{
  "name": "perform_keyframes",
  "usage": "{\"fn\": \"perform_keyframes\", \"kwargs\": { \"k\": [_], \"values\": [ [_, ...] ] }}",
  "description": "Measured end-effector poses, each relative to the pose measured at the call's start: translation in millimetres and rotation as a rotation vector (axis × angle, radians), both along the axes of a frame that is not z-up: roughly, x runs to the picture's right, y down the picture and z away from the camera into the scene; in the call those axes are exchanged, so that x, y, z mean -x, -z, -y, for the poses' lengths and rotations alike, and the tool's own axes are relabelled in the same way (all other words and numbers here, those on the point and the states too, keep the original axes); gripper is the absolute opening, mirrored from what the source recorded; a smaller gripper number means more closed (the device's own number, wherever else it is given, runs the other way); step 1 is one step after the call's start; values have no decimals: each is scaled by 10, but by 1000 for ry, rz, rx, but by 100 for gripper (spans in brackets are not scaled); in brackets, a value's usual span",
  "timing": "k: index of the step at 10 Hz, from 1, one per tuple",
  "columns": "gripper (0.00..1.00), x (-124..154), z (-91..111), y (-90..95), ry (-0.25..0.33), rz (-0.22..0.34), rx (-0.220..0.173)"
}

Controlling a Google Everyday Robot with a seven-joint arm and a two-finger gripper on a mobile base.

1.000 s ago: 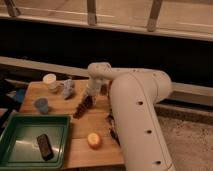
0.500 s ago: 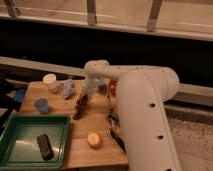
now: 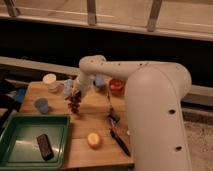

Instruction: Place grapes in plastic cup

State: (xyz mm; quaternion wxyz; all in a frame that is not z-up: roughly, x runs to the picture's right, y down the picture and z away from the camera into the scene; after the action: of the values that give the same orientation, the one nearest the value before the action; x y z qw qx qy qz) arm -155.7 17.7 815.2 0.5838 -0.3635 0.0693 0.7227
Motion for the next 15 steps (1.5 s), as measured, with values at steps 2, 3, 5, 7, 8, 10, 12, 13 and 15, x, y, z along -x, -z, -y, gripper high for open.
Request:
{"fn": "perform_keyframes", "kwargs": {
  "k": [2, 3, 5, 7, 8, 10, 12, 13, 15],
  "values": [
    [0, 208, 178, 292, 29, 65, -68],
    [0, 385, 267, 426, 36, 122, -102],
    [0, 759, 362, 653, 54, 240, -153],
    [0, 878, 368, 727, 65, 273, -166],
    [0, 853, 378, 722, 62, 270, -167],
    [0, 886, 365, 732, 65, 274, -166],
    [0, 857, 371, 717, 66, 268, -168],
    [0, 881, 398, 718, 72, 268, -184],
    [0, 1065, 531, 713, 95, 279, -230]
  ]
}}
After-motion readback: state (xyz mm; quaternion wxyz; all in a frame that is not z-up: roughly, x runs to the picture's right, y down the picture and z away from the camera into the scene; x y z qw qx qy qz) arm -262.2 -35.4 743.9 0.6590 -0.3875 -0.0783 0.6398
